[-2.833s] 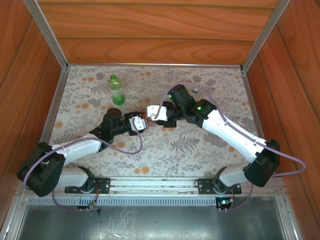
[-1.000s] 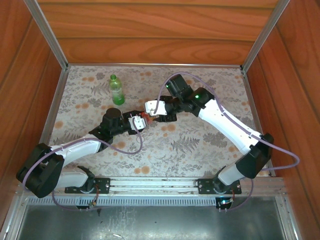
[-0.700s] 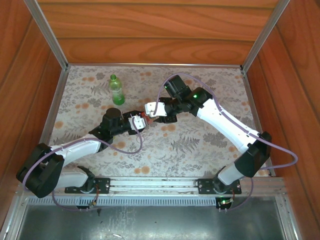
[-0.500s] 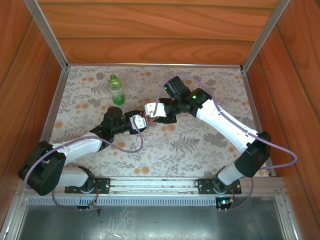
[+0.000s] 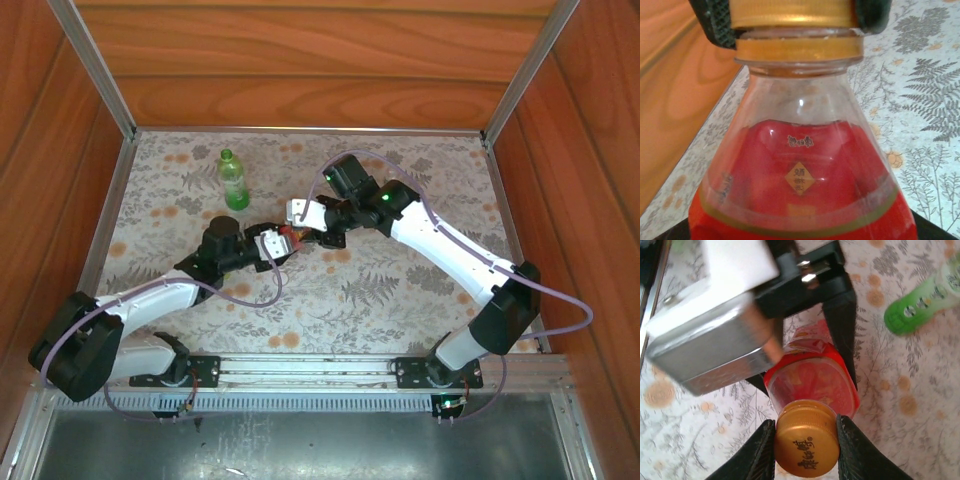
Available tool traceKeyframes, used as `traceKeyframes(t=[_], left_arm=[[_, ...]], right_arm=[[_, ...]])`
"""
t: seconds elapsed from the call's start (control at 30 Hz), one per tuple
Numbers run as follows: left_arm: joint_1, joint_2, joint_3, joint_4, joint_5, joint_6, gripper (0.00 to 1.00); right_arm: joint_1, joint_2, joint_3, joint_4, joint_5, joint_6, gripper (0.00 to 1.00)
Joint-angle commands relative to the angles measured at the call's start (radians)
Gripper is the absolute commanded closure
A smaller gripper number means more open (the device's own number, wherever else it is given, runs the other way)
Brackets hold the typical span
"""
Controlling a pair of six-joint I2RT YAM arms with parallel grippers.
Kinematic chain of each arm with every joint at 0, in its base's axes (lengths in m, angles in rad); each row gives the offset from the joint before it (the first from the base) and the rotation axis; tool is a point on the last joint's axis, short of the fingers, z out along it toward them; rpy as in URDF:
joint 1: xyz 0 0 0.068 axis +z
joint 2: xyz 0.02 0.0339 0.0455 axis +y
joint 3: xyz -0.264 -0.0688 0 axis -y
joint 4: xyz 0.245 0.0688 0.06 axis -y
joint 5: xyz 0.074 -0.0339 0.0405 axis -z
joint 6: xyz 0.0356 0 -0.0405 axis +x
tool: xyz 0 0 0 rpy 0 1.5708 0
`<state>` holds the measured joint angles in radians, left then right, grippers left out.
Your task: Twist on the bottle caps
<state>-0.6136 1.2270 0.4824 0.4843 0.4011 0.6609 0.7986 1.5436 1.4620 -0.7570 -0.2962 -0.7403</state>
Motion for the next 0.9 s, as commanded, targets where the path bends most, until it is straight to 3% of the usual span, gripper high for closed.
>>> traceKeyframes(t=[0.0, 0.17, 0.27, 0.43, 0.5, 0.6, 0.7, 0.73, 0.87], left_arm=[[-0.003, -0.016, 0.01, 0.046, -0.024, 0.022, 0.44], [-0.004, 0.013, 0.019, 0.046, -0.047, 0.068, 0.44], [-0.004, 0.025, 0.019, 0.046, -0.043, 0.078, 0.44], [-0.003, 0.024, 0.021, 0.046, 0.002, 0.062, 0.44], [-0.006, 0.02, 0.018, 0.046, 0.005, 0.059, 0.44], [-0.005, 0.008, 0.011, 0.046, -0.003, 0.056, 0.44], [-0.004, 0.006, 0.01, 0.046, -0.025, 0.064, 0.44], [-0.004, 0.003, 0.011, 0.046, -0.03, 0.069, 0.44], [-0.004, -0.005, 0.01, 0.046, -0.035, 0.069, 0.44]], right_arm=[[-0.002, -0.01, -0.018, 0.157, 0.085, 0.611, 1.0], [-0.002, -0.024, -0.002, 0.133, 0.094, 1.292, 0.95], [-0.001, -0.033, -0.013, 0.123, 0.027, 1.359, 0.86], [-0.023, -0.05, -0.028, 0.069, 0.069, 1.139, 0.74], [-0.039, -0.045, -0.008, 0.037, 0.078, 1.012, 0.58], [-0.049, -0.052, 0.005, 0.008, 0.094, 0.768, 0.23], [-0.048, -0.076, -0.024, 0.038, 0.216, 0.673, 0.1], [-0.046, -0.087, -0.033, 0.043, 0.226, 0.618, 0.02], [-0.044, -0.163, -0.13, 0.09, 0.19, 0.292, 0.0]])
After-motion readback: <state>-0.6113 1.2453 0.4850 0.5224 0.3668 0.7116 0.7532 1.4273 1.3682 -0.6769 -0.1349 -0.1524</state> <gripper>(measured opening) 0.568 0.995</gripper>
